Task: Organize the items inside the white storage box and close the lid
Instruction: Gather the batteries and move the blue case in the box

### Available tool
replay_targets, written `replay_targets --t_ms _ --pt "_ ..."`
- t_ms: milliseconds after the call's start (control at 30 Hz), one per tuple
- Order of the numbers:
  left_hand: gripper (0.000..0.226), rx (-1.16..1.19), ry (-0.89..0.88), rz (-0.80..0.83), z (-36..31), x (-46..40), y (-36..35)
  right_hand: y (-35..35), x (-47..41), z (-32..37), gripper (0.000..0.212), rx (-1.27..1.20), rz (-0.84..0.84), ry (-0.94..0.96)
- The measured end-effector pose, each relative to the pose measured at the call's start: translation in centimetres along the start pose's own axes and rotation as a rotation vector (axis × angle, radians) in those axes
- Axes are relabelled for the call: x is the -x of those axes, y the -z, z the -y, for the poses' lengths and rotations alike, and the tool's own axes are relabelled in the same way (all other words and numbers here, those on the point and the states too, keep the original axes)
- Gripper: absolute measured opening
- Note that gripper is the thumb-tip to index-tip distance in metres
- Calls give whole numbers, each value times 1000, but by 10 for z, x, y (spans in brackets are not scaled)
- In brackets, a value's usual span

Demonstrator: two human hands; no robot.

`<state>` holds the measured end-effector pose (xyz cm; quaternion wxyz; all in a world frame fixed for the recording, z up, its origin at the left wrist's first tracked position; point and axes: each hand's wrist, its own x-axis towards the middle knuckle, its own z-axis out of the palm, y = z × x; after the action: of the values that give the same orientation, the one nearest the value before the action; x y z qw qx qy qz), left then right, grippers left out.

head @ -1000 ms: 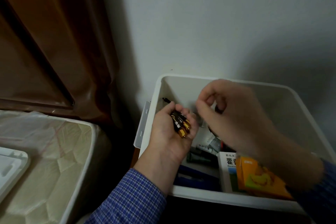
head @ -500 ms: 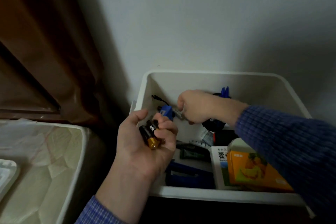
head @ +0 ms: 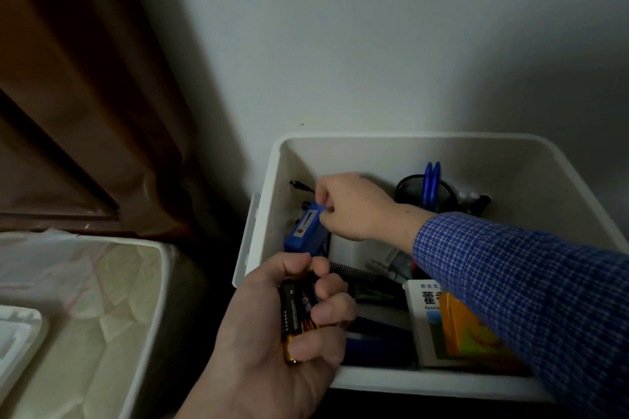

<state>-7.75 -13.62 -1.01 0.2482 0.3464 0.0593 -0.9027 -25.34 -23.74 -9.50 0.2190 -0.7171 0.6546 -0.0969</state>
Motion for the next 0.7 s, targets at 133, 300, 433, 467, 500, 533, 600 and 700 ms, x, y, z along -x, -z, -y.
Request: replay_targets --t_ms 133,300,433,467,500,533,600,700 --pt "15 117 58 52 -5 8 5 -5 3 -2 44 96 147 252" --pt "30 135 100 149 -19 21 20 -11 18 5 15 36 8 234" --pt "35 139 43 147 -25 30 18 -24 40 23 14 183 469 368" --pt "35 136 12 138 -24 32 14 -35 44 30 19 238 483 362" --pt "34 127 -19 125 -23 34 10 -47 45 38 25 292 474 357" --pt "34 107 -51 104 -22 35 7 -53 49 47 29 326 461 351" --pt "32 56 -106 49 -18 35 2 -57 59 60 25 234 420 358" --pt "27 33 -138 34 -13 34 0 -43 71 61 37 -96 255 429"
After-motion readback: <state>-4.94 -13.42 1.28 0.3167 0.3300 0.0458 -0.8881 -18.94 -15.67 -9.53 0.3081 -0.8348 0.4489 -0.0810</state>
